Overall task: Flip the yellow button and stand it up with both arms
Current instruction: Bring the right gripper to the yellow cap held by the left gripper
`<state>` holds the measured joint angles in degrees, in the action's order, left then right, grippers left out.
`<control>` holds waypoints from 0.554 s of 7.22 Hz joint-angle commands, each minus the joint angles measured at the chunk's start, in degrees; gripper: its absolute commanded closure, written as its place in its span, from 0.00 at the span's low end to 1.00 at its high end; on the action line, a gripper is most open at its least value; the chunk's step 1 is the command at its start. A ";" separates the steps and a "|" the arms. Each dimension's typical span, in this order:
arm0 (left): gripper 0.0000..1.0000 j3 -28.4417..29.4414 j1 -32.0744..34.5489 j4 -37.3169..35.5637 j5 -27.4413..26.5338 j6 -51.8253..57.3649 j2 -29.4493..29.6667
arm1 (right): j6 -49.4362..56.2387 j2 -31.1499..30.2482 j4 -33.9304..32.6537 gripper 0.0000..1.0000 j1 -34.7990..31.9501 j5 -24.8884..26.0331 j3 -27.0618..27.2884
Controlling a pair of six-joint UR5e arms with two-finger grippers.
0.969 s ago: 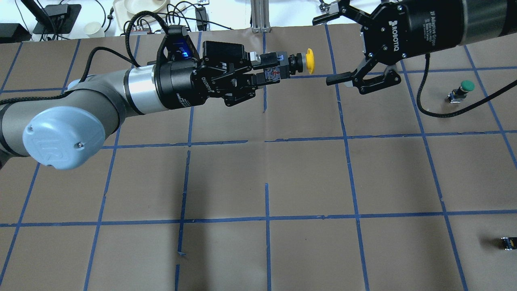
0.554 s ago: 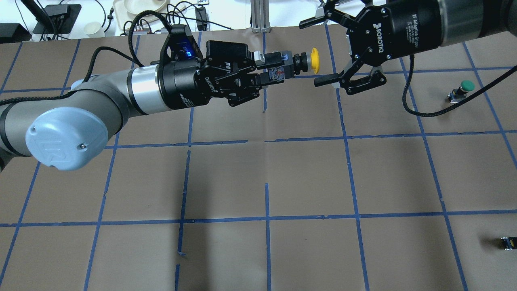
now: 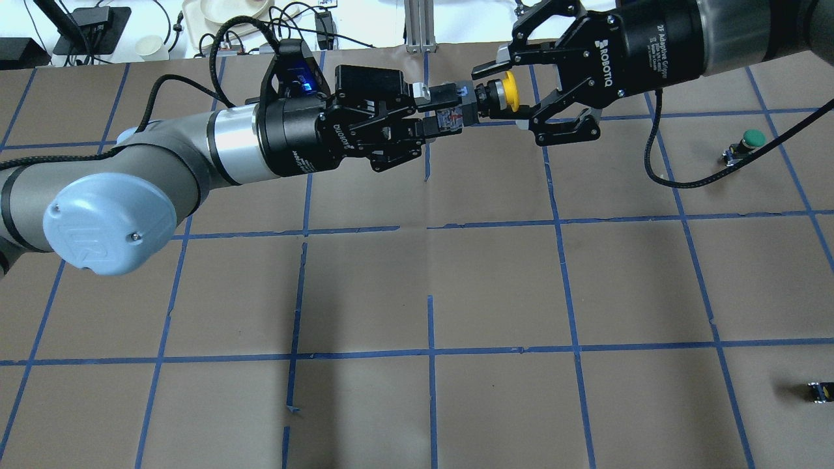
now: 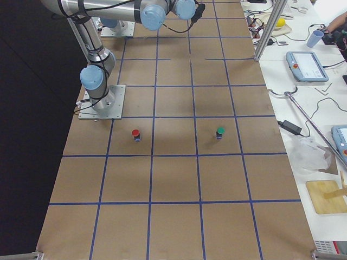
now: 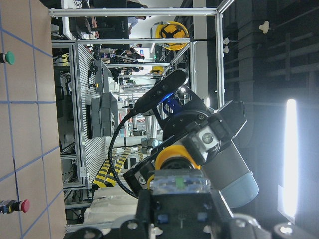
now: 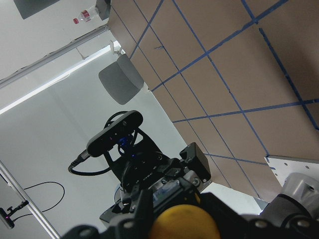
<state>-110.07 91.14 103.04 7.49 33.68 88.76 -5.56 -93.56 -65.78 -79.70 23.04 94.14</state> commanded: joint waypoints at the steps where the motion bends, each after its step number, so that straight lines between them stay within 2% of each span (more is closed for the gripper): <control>1: 0.01 -0.06 0.00 -0.65 -0.55 -0.11 0.02 | -0.16 -0.13 -0.05 0.67 -0.02 -0.01 -0.01; 4: 0.00 0.11 0.00 -0.65 -0.73 -0.11 -0.16 | 0.02 0.22 -0.05 0.66 0.16 0.08 -0.45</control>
<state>-110.02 91.15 102.42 6.86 33.58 88.70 -5.67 -93.59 -65.83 -79.64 23.05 93.96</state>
